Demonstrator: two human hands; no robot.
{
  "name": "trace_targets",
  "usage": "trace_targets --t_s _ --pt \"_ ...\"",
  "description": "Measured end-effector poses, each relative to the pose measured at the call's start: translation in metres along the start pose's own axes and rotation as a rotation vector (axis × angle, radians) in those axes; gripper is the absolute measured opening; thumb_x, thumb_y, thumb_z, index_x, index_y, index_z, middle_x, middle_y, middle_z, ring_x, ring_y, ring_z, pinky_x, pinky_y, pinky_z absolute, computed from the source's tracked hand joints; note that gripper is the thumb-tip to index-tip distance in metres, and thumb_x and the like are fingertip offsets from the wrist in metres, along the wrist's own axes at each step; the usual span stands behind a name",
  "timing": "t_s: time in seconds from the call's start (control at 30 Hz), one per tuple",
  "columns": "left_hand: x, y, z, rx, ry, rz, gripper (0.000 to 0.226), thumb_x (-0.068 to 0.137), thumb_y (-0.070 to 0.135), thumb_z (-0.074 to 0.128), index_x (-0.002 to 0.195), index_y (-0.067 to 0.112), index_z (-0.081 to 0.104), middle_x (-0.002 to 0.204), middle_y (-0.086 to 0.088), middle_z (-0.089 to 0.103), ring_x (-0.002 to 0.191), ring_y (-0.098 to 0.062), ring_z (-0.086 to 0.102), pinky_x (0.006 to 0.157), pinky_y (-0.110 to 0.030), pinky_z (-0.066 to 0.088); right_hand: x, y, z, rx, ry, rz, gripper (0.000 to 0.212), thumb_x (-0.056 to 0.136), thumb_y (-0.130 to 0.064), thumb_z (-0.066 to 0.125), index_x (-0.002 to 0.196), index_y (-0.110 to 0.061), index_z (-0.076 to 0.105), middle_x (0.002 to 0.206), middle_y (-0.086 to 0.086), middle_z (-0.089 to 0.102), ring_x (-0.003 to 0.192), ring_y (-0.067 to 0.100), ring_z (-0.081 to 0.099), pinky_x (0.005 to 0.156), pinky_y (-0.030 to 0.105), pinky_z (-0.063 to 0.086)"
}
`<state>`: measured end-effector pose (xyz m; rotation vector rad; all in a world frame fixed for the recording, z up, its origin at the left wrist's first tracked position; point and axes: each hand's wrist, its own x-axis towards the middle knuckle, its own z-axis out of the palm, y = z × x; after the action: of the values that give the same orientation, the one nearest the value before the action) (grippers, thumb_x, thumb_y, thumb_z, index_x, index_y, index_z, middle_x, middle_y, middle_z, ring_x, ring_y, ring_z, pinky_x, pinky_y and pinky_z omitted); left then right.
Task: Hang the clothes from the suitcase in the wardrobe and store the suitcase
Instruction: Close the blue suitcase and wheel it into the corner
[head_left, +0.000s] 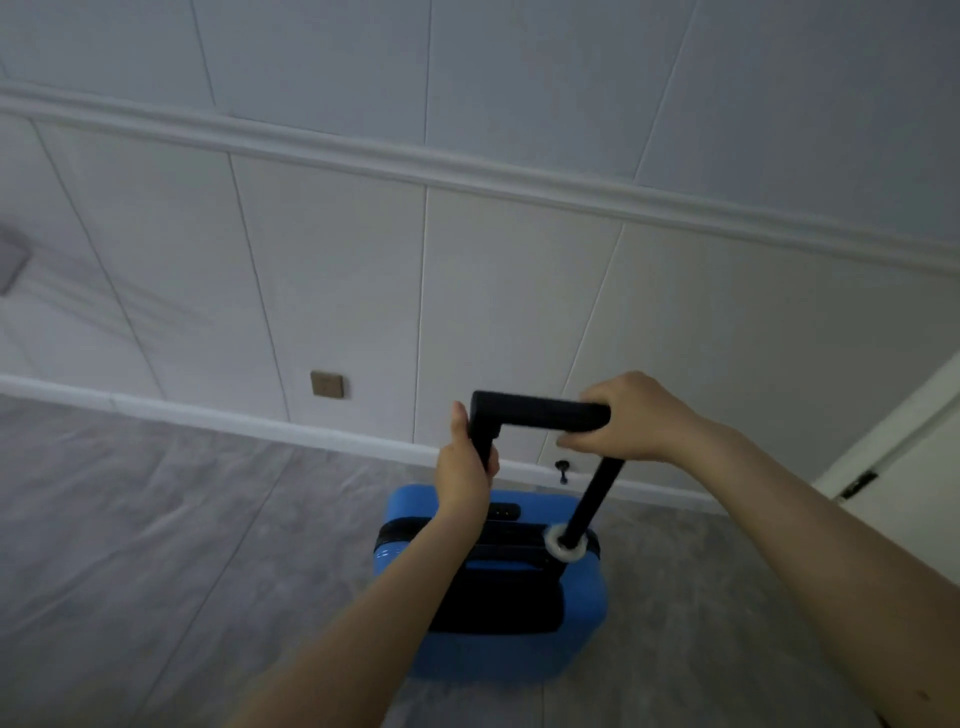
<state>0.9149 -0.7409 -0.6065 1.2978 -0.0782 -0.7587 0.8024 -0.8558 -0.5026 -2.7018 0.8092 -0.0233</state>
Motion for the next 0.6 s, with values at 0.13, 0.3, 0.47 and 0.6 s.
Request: trace_targets --t_s 0.13,0.3,0.47,0.6 --pt "-0.011 0.012 -0.012 0.013 0.003 -0.14 0.071 0.088 0.066 0.03 0.04 0.017 0.048 0.037 0.002 0.044 0.04 -0.017 0.038 0.053 -0.031 0.034 -0.003 -0.019 -0.002 -0.043 -0.173 0.067 0.029 0.071 -0.045 0.072 0.063 -0.019 0.061 0.064 -0.001 0.061 0.063 0.015 0.059 0.058 0.028 0.045" --pt "-0.035 0.04 -0.05 0.013 0.069 -0.204 0.059 0.091 0.058 0.036 0.072 0.016 0.072 0.077 -0.012 0.072 0.077 -0.032 0.066 0.081 -0.045 0.053 -0.019 -0.054 0.013 0.002 -0.181 0.109 0.031 0.074 -0.037 0.067 0.05 -0.023 0.053 0.052 -0.006 0.056 0.056 0.013 0.058 0.049 0.024 0.04" --pt "-0.043 0.091 -0.091 -0.002 0.157 -0.012 0.042 0.096 0.037 0.044 0.084 0.006 0.069 0.079 -0.011 0.067 0.075 -0.02 0.063 0.07 -0.027 0.051 -0.006 -0.119 0.034 0.094 -0.21 0.184 0.035 0.077 -0.031 0.063 0.048 -0.022 0.045 0.052 -0.005 0.056 0.052 0.013 0.057 0.046 0.023 0.039" --pt "-0.039 0.12 -0.141 0.186 0.155 0.031 0.009 0.091 0.034 0.055 0.087 0.027 0.058 0.084 0.001 0.062 0.08 -0.012 0.061 0.069 -0.022 0.049 0.007 -0.189 0.054 0.151 -0.229 0.263 0.026 0.08 -0.033 0.06 0.061 -0.016 0.057 0.063 0.001 0.064 0.059 0.017 0.061 0.054 0.027 0.049"
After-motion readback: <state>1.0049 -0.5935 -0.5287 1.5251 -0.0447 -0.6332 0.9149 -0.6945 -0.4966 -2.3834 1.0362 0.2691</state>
